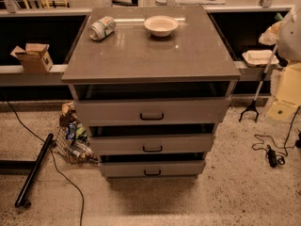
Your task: Open bottom drawer
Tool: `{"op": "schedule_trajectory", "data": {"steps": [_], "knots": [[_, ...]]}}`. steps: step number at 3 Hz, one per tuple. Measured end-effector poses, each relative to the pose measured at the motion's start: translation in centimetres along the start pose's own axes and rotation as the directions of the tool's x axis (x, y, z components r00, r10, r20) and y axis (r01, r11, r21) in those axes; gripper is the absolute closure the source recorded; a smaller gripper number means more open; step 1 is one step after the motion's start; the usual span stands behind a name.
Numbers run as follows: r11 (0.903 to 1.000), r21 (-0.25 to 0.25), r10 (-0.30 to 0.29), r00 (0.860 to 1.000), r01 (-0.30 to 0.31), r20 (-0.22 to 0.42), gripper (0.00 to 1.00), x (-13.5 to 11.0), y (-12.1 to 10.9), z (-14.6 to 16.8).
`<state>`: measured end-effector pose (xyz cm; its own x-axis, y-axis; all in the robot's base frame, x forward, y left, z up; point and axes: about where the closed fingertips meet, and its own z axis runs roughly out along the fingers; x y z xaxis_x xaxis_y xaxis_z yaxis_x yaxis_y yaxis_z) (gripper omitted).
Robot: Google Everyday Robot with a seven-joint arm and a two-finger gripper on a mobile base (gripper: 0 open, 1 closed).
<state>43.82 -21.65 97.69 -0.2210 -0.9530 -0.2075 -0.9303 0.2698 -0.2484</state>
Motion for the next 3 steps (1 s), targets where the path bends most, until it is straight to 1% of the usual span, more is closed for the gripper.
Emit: {"op": "schedule_trajectory", "data": {"steps": [1, 2, 3], "knots": [[1.0000, 0.000, 0.000, 1.000, 0.000, 0.000, 0.00, 0.0, 0.0, 0.0], [0.9991, -0.039, -0.014, 1.000, 0.015, 0.003, 0.00, -0.4, 0.7, 2.5], [0.9937, -0.101, -0.045, 0.998, 0.049, 0.041, 0.00, -1.7, 2.6, 7.5]]}}
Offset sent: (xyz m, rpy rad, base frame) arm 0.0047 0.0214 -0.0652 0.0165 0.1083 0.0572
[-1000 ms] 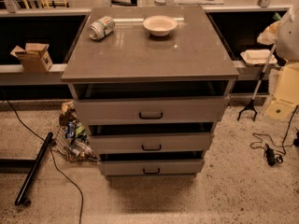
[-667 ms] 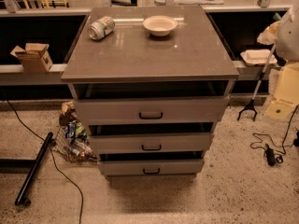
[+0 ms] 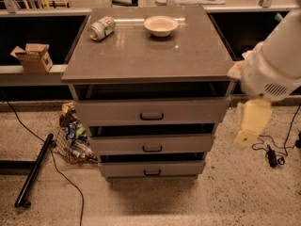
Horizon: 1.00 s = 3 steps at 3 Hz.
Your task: Open bottom drawer
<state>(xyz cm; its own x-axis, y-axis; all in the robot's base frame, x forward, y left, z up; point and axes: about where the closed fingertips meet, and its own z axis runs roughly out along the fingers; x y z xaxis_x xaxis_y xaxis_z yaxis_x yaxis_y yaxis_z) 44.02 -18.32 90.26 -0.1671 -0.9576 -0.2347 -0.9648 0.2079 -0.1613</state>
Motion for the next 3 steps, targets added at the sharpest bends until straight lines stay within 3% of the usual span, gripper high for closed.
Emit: {"op": "schedule_trajectory", "data": {"steps": [2, 3], "knots": [[0.9910, -0.130, -0.013, 0.994, 0.028, 0.113, 0.00, -3.3, 4.2, 14.5], [0.9910, -0.131, -0.013, 0.994, 0.028, 0.113, 0.00, -3.3, 4.2, 14.4]]}}
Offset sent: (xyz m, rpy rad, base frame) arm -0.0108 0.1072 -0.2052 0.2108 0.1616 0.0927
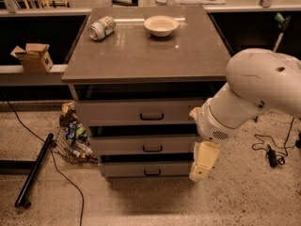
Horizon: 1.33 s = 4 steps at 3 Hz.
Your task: Open bottom drawer
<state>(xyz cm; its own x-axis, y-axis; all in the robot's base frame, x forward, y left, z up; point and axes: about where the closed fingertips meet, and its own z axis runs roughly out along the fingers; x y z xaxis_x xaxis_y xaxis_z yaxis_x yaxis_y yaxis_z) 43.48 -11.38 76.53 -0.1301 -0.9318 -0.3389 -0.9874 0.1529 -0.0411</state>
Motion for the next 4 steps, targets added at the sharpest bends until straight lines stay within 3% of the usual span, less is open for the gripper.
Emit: {"op": "schedule_trajectory", "data": {"steps": [1, 2, 3, 4], "knots": [[0.9996, -0.013, -0.023, 1.000, 0.023, -0.014, 0.00, -0.2, 0.0, 1.2], [0.9939, -0.049, -0.100, 0.994, 0.099, -0.032, 0.00, 0.0, 0.2, 6.7], [0.9869, -0.064, -0.148, 0.989, 0.148, 0.006, 0.00, 0.4, 0.3, 14.1], [0.9827, -0.096, -0.150, 0.984, 0.158, 0.093, 0.00, 0.4, 0.6, 21.6]]}}
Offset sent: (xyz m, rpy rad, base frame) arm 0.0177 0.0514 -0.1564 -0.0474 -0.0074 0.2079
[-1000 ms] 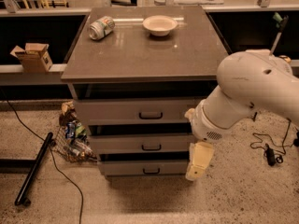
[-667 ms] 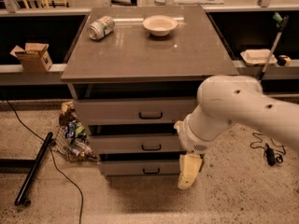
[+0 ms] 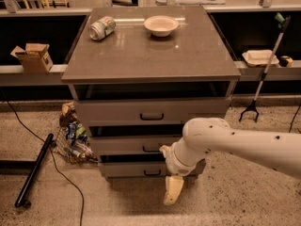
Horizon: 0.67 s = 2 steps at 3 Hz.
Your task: Open bottom drawer
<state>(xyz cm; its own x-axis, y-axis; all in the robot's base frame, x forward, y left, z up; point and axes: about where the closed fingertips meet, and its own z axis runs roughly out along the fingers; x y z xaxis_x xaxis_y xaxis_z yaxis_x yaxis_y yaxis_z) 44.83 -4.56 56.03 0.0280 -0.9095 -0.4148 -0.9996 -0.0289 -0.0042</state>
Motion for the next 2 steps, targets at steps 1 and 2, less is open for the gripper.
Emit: {"op": "schedule_trajectory", "data": {"steps": [1, 2], "knots": [[1.0000, 0.000, 0.000, 1.000, 0.000, 0.000, 0.00, 0.0, 0.0, 0.0], [0.9995, -0.022, -0.025, 0.998, 0.024, -0.055, 0.00, 1.6, -1.1, 3.5]]}}
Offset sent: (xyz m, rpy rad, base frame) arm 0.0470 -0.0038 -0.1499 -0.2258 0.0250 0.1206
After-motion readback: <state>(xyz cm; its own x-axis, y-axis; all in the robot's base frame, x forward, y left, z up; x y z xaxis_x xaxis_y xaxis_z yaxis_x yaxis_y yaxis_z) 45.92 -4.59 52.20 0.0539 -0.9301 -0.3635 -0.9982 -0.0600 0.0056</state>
